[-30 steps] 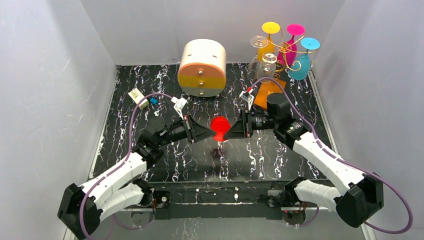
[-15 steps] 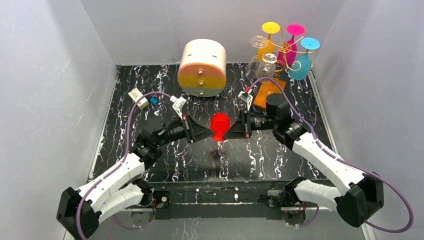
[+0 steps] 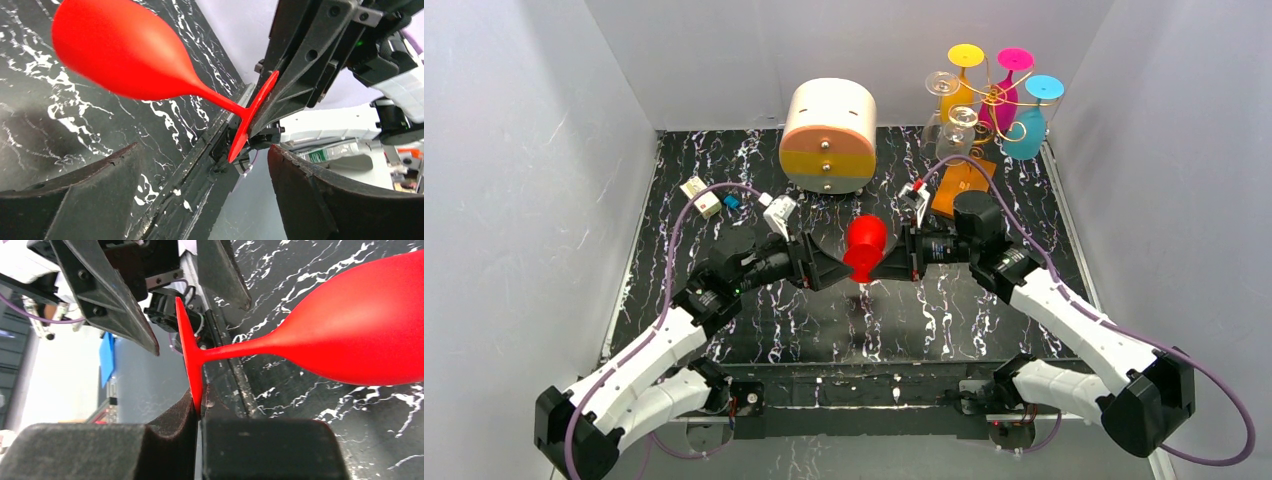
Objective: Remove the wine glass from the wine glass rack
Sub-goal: Place the wine glass at the center of the board.
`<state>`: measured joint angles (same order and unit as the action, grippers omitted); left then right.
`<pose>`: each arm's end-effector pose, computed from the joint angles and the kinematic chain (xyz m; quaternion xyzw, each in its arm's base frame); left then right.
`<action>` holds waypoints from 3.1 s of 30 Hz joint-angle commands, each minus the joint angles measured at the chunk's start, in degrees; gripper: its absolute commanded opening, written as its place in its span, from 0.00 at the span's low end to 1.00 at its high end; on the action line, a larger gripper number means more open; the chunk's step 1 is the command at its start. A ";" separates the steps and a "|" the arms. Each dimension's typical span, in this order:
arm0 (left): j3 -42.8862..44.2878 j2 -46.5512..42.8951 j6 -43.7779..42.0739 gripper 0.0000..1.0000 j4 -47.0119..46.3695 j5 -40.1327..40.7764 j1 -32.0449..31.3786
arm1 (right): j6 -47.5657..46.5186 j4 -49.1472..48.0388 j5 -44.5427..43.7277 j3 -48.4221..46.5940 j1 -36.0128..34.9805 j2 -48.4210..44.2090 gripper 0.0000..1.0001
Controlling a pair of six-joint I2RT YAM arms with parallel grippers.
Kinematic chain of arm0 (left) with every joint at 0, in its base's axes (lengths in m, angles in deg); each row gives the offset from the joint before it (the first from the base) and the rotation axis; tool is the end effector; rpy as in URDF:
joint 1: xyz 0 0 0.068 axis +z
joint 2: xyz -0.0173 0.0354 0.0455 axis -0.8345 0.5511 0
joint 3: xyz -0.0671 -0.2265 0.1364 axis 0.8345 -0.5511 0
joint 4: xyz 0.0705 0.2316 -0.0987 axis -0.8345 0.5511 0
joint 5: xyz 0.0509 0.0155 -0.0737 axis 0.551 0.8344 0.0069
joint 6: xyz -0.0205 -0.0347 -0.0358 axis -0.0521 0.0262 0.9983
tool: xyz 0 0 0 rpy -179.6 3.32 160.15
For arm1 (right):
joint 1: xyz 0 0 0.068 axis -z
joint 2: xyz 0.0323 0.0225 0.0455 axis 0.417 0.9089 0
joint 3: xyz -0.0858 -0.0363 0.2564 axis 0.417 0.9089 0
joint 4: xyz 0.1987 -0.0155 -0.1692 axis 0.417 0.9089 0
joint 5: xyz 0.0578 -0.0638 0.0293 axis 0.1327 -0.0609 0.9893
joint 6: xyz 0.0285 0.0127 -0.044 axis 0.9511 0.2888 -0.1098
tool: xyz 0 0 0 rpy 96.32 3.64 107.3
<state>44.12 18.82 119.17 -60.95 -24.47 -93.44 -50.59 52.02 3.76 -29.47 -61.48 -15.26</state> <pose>0.1560 -0.1377 0.3193 0.1283 0.7137 -0.5607 0.3997 0.1765 0.1636 0.3290 -0.2734 0.7217 0.5623 0.2969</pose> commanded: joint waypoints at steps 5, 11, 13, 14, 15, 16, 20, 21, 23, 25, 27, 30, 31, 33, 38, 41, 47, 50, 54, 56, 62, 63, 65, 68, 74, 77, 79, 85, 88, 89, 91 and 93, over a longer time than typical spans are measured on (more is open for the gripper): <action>8.19 -3.55 -8.18 0.98 17.54 11.45 -0.04 | -15.26 1.31 -6.00 2.98 -1.55 -3.80 0.01; 11.74 -4.06 -10.29 0.98 23.78 20.19 -0.05 | -28.35 2.18 -12.95 6.19 -6.27 -6.29 0.01; 12.32 -4.31 -10.39 0.98 25.00 23.03 -0.03 | -33.50 1.14 -14.00 7.96 -7.73 -7.79 0.01; 12.81 -4.13 -10.65 0.98 25.60 23.65 -0.06 | -35.82 0.50 -14.20 8.78 -8.40 -8.40 0.01; 13.29 -3.88 -11.07 0.98 26.39 24.09 -0.01 | -38.04 0.15 -14.23 9.57 -8.96 -8.89 0.01; 13.89 -3.43 -11.50 0.98 27.10 24.37 -0.01 | -40.64 0.05 -14.02 10.07 -9.61 -9.20 0.01; 16.62 -1.22 -14.22 0.98 30.29 24.15 -0.03 | -49.48 0.84 -15.48 11.78 -12.85 -9.21 0.01; 17.34 -0.76 -15.11 0.98 30.67 23.26 -0.03 | -51.78 1.10 -16.28 12.19 -13.72 -9.13 0.01; 18.32 -0.46 -18.19 0.98 29.14 17.21 -0.04 | -56.41 2.06 -19.53 13.31 -15.49 -9.10 0.01; 20.04 -0.01 -21.16 0.98 27.62 11.33 -0.03 | -60.70 3.01 -24.07 14.70 -18.01 -9.34 0.01; 22.78 1.43 -23.96 0.98 29.36 10.59 -0.04 | -65.91 2.80 -28.09 15.94 -20.20 -9.67 0.01; 26.84 4.59 -28.47 0.98 34.13 10.64 -0.03 | -70.74 -0.69 -32.61 18.27 -22.82 -10.39 0.01; 28.06 5.95 -29.43 0.98 35.42 10.28 -0.03 | -72.30 -1.78 -33.75 19.03 -23.64 -10.57 0.01; 30.28 8.79 -30.67 0.98 37.51 8.26 -0.02 | -74.78 -3.48 -36.03 20.19 -25.08 -10.89 0.01; 32.21 13.29 -31.49 0.98 39.95 7.06 -0.03 | -80.39 -8.94 -39.93 23.44 -28.13 -13.39 0.01; 32.54 14.30 -30.74 0.98 40.11 10.02 -0.03 | -82.21 -10.10 -40.92 24.03 -29.24 -14.37 0.01; 36.76 17.90 -25.72 0.98 44.06 24.94 2.93 | -83.85 -11.01 -41.54 25.54 -30.21 -16.23 0.01; 37.87 19.56 -22.58 0.98 42.51 17.85 9.20 | -84.12 -11.06 -41.52 25.80 -30.39 -16.50 0.01; 36.46 20.25 -19.04 0.98 37.44 6.23 14.59 | -84.59 -11.86 -41.74 26.15 -30.65 -16.58 0.01; 36.23 21.62 -19.27 0.98 37.23 2.28 14.82 | -85.00 -12.17 -41.98 26.07 -30.73 -16.74 0.01; 35.50 26.70 -21.36 0.98 40.26 -6.84 14.91 | -86.53 -12.77 -42.22 25.70 -30.84 -16.93 0.01; 35.22 27.26 -21.48 0.96 39.95 -9.23 14.91 | -86.00 -12.66 -42.22 25.52 -30.84 -16.79 0.01; 34.96 27.83 -21.74 0.93 39.30 -13.06 14.91 | -85.51 -12.48 -41.70 25.29 -30.86 -16.44 0.01; 34.20 28.17 -21.71 0.92 37.78 -16.87 14.91 | -85.31 -13.21 -41.35 25.49 -30.92 -16.39 0.01; 32.84 29.30 -23.21 0.84 37.85 -23.64 14.91 | -85.34 -13.98 -41.80 25.29 -30.92 -16.40 0.01; 32.68 28.86 -24.45 0.80 37.81 -27.57 14.82 | -85.25 -14.02 -42.55 25.01 -30.90 -16.13 0.01; 32.67 28.48 -25.25 0.76 37.76 -30.01 14.82 | -85.28 -14.11 -42.77 24.90 -30.92 -15.90 0.01; 31.87 28.38 -25.94 0.57 37.94 -30.88 14.82 | -88.17 -14.77 -43.05 25.15 -30.90 -15.88 0.01; 31.38 28.10 -26.30 0.48 38.09 -31.28 14.74 | -89.95 -15.03 -43.84 25.28 -30.92 -15.50 0.01; 31.14 27.92 -26.47 0.43 38.11 -31.51 14.67 | -90.42 -14.98 -44.04 25.28 -30.92 -15.33 0.01; 30.60 27.54 -26.72 0.40 38.18 -32.07 14.41 | -91.32 -15.18 -44.35 25.28 -30.92 -15.10 0.01; 30.30 27.40 -27.16 0.34 38.58 -32.26 14.09 | -92.22 -15.36 -44.61 25.28 -30.88 -14.80 0.01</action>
<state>75.55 48.15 93.34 -24.07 -53.17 -78.47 -139.55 41.35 -39.10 -3.44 -92.24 -30.21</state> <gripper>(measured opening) 0.391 0.087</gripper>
